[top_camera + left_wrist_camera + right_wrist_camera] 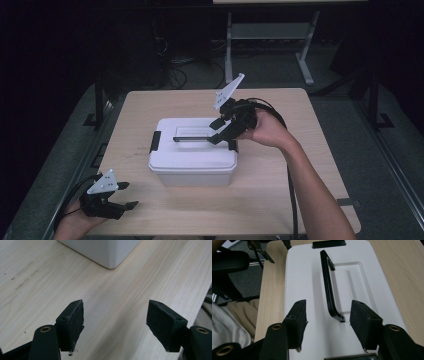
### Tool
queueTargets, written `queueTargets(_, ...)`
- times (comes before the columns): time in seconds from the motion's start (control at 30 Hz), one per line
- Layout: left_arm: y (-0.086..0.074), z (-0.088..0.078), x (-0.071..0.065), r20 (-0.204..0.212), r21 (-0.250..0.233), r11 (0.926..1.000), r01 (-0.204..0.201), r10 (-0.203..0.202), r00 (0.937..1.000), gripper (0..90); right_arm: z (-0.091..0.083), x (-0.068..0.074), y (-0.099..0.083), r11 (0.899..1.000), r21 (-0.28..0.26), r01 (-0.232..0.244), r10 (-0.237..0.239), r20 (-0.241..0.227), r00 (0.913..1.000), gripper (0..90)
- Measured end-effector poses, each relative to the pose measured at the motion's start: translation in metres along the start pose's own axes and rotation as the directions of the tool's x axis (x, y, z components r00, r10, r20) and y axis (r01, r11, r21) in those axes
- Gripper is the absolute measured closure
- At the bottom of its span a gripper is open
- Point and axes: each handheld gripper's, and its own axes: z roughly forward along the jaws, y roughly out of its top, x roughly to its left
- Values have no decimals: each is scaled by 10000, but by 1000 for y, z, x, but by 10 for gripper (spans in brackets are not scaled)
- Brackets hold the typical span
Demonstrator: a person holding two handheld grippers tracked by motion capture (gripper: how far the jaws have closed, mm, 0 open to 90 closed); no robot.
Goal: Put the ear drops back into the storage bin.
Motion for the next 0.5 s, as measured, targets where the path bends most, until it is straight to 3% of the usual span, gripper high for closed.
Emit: queueTargets(0.5,0,2,2,-28,128,9999,-23,23,10000,301,-26,3,-18,9997,-164,-154,161,379,9992,454)
